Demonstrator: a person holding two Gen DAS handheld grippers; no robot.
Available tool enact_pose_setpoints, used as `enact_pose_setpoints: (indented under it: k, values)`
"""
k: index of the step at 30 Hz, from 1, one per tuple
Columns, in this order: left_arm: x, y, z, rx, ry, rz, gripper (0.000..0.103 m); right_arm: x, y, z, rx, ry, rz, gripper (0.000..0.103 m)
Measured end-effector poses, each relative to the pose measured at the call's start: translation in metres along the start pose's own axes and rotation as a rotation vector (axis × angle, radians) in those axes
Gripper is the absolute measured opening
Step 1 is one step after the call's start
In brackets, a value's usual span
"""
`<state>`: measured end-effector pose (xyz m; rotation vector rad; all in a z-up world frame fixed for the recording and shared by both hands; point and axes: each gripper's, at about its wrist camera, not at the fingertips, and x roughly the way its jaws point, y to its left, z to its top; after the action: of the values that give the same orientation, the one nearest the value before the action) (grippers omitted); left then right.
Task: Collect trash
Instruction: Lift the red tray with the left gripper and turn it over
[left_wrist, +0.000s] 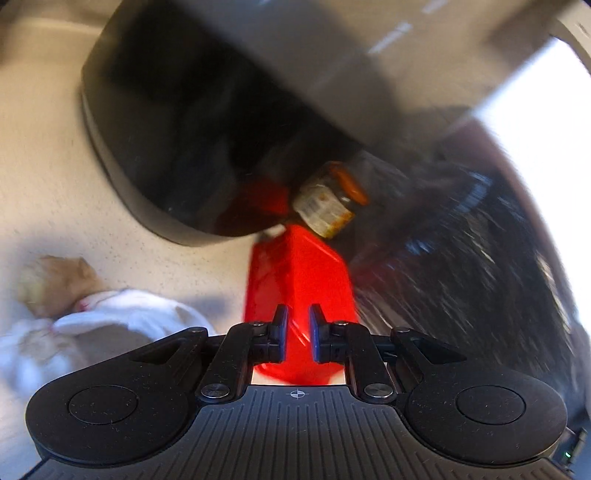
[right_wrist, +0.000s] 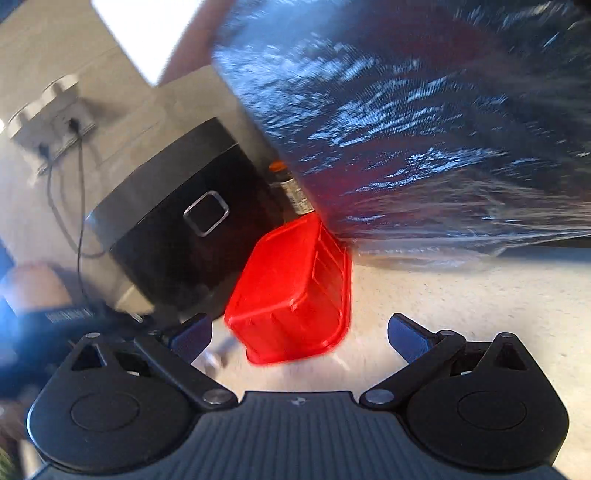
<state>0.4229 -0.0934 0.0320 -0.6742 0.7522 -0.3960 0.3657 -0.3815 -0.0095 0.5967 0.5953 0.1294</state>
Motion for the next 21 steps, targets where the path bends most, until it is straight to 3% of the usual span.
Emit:
enact_pose_setpoints:
  k: [1, 5, 6, 9, 10, 13, 17, 21]
  values:
    - [0.008, 0.004, 0.0, -0.006, -0.004, 0.012, 0.014, 0.009, 0.001, 0.002, 0.012, -0.008, -0.008, 0.1]
    - [0.036, 0.012, 0.002, -0.004, -0.003, 0.059, 0.014, 0.047, 0.001, 0.006, 0.026, -0.004, -0.128, 0.074]
    - [0.041, 0.012, 0.002, 0.004, 0.005, 0.055, 0.014, 0.055, 0.0, 0.006, 0.025, -0.003, -0.139, 0.074]
    - [0.049, 0.008, -0.002, 0.058, 0.034, 0.04, 0.013, 0.07, -0.006, 0.008, 0.063, 0.026, -0.057, 0.077]
    - [0.051, 0.007, -0.004, 0.07, 0.047, 0.036, 0.007, 0.074, -0.007, 0.007, 0.077, 0.062, -0.006, 0.077]
    - [0.041, 0.004, -0.005, 0.072, 0.053, 0.04, 0.007, 0.067, 0.003, -0.001, 0.035, 0.071, 0.004, 0.081]
    - [0.002, 0.005, -0.007, 0.025, 0.041, -0.017, 0.007, 0.049, 0.009, -0.016, 0.094, 0.144, 0.118, 0.083]
    - [-0.045, -0.008, -0.022, 0.079, 0.039, -0.093, 0.008, 0.025, 0.026, -0.043, 0.051, 0.225, 0.2, 0.083]
